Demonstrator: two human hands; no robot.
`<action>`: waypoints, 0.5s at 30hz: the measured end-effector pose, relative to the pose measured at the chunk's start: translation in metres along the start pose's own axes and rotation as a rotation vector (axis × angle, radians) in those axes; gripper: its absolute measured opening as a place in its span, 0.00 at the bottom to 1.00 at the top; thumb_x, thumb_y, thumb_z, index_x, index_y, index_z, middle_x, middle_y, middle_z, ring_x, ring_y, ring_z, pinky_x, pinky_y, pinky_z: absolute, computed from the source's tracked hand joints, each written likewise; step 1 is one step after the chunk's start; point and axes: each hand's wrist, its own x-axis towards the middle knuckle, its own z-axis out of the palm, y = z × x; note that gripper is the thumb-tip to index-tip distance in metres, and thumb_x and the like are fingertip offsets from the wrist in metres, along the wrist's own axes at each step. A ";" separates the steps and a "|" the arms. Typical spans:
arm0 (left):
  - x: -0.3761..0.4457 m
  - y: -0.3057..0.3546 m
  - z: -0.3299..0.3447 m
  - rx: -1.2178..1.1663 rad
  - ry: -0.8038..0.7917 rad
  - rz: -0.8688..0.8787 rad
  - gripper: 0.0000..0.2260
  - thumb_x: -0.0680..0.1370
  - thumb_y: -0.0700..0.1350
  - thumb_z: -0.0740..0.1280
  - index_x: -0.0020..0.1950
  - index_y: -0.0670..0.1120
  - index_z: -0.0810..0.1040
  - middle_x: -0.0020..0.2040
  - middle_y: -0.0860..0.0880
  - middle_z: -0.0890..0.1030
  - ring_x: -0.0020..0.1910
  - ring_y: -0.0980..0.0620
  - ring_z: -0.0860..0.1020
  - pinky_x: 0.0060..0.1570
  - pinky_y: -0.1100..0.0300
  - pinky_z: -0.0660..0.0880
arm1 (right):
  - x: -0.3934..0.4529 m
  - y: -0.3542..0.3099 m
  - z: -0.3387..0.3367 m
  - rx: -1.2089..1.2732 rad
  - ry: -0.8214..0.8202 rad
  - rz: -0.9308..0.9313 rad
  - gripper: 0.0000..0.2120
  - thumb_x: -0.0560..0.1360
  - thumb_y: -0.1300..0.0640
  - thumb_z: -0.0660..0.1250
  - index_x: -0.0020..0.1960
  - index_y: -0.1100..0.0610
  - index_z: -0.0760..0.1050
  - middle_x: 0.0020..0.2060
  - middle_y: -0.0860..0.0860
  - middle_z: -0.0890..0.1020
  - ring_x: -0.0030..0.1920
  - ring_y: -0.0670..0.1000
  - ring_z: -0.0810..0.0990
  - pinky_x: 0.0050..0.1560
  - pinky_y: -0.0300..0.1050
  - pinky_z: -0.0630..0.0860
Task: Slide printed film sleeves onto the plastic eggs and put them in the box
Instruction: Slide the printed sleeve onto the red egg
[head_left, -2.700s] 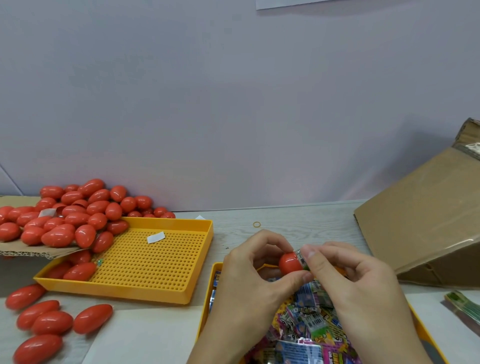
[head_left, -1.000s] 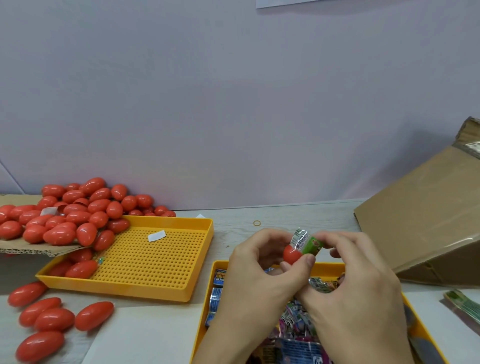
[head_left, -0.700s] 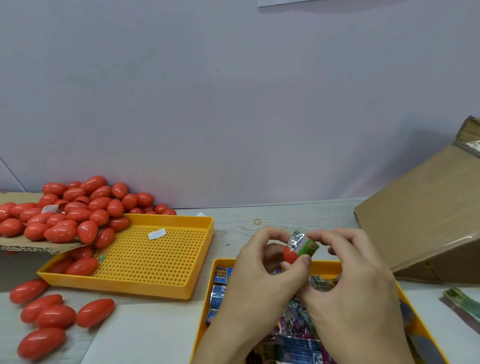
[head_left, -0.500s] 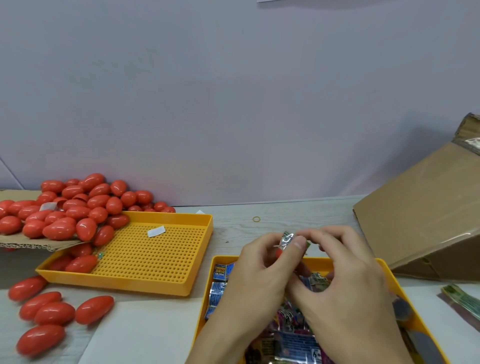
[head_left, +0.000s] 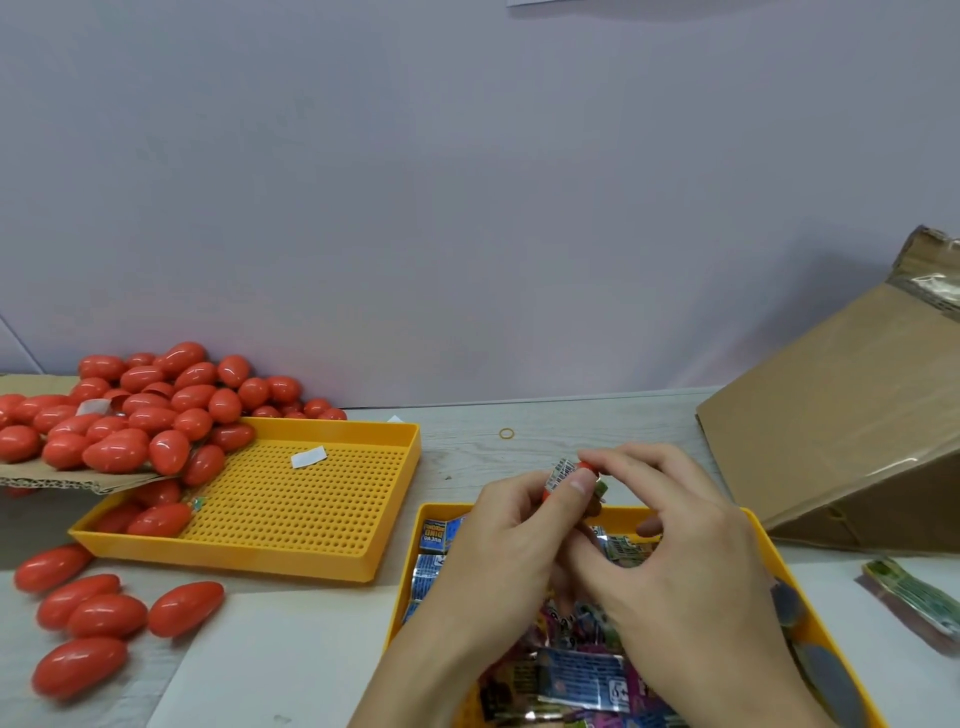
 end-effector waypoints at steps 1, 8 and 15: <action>0.000 0.001 0.000 -0.050 -0.008 -0.014 0.19 0.75 0.60 0.65 0.45 0.44 0.80 0.35 0.42 0.79 0.28 0.47 0.74 0.29 0.56 0.71 | 0.001 -0.001 -0.001 0.024 0.000 -0.011 0.20 0.66 0.50 0.75 0.57 0.45 0.81 0.50 0.34 0.76 0.50 0.39 0.76 0.46 0.27 0.71; -0.002 0.008 0.001 -0.429 -0.123 -0.121 0.19 0.77 0.58 0.64 0.42 0.43 0.80 0.34 0.41 0.78 0.27 0.51 0.72 0.23 0.63 0.67 | 0.004 -0.008 -0.007 0.131 0.003 -0.118 0.20 0.66 0.48 0.74 0.58 0.45 0.80 0.50 0.34 0.80 0.53 0.36 0.78 0.50 0.25 0.70; -0.005 0.007 0.000 -0.424 -0.124 -0.158 0.18 0.77 0.56 0.67 0.39 0.42 0.80 0.33 0.39 0.77 0.22 0.50 0.72 0.21 0.63 0.69 | 0.003 -0.002 -0.005 0.108 -0.094 -0.140 0.19 0.69 0.50 0.72 0.60 0.49 0.79 0.52 0.36 0.79 0.56 0.38 0.77 0.54 0.25 0.68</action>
